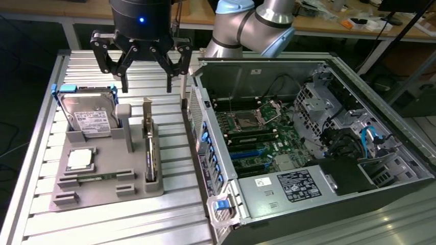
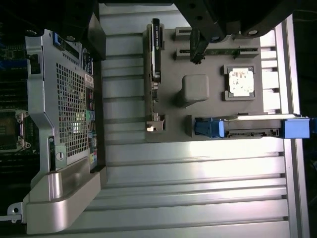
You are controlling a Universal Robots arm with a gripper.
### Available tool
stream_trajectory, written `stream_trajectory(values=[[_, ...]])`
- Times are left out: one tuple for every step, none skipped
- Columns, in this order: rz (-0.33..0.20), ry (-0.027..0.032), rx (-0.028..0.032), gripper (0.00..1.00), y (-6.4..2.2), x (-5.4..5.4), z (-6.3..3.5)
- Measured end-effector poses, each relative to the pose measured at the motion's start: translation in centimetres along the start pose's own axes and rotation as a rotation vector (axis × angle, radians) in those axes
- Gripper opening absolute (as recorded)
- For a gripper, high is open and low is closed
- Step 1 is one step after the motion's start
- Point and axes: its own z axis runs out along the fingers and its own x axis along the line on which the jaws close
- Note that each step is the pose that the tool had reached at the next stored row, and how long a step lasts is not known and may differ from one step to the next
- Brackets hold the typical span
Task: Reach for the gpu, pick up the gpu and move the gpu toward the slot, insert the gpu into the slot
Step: 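Pick up the gpu and move the gpu toward the slot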
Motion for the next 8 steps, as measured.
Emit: stream_trajectory(values=[[0.000,0.0001,0.0000,0.78,0.00,0.00,0.00],[0.000,0.0000,0.0000,0.78,0.00,0.00,0.00],[0.000,0.0000,0.0000,0.78,0.00,0.00,0.00],[0.000,0.0000,0.0000,0.78,0.00,0.00,0.00],[0.000,0.0000,0.0000,0.78,0.00,0.00,0.00],[0.000,0.0000,-0.0001,0.78,0.00,0.00,0.02],[0.000,-0.0002,-0.0002,0.78,0.00,0.00,0.06],[0.000,-0.0002,-0.0002,0.78,-0.01,0.00,0.14]])
